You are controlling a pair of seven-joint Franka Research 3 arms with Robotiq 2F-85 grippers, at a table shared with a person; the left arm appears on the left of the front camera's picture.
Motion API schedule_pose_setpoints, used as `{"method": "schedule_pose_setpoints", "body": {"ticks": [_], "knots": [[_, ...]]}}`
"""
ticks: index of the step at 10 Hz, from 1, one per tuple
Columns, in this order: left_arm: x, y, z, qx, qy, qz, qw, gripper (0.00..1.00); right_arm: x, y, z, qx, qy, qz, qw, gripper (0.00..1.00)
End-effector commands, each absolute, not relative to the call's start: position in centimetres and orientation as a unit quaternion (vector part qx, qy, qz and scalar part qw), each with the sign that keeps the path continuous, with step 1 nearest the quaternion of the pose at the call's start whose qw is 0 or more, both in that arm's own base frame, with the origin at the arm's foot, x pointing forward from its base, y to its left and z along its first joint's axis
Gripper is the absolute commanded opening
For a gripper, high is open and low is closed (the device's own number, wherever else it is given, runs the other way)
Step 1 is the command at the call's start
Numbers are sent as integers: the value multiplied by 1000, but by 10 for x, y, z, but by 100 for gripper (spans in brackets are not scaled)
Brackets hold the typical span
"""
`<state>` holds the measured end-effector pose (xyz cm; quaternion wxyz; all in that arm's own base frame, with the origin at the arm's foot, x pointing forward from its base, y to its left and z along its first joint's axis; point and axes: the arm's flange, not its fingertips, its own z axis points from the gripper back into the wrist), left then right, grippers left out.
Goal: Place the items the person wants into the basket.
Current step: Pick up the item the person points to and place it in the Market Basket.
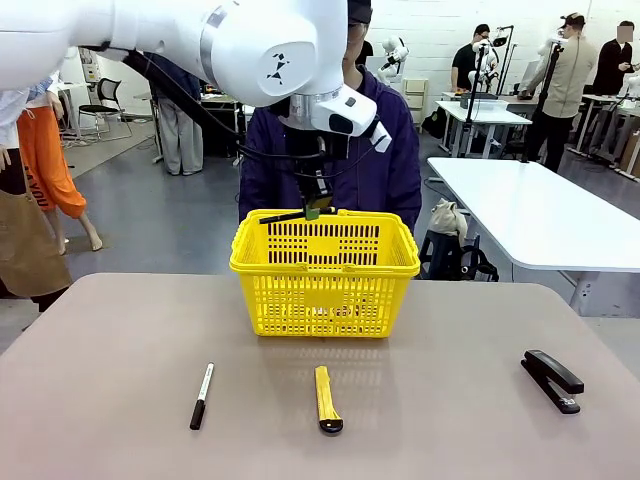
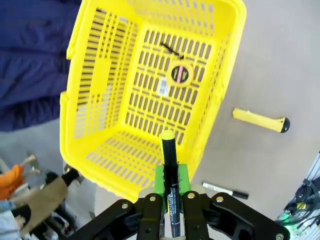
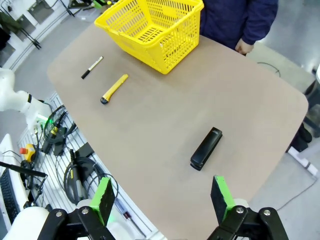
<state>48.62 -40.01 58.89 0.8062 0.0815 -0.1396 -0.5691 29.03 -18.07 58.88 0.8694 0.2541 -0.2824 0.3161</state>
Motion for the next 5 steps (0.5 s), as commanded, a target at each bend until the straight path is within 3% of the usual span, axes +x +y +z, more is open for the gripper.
{"method": "schedule_pose_setpoints", "body": {"ticks": [1,5], "knots": [[502,-396,598,48,-137,-604,783,12,291,-181,588,264,-293,323,860,100],[502,-401,591,55,-142,-597,788,12,291,-181,588,264,-293,323,860,100]]}}
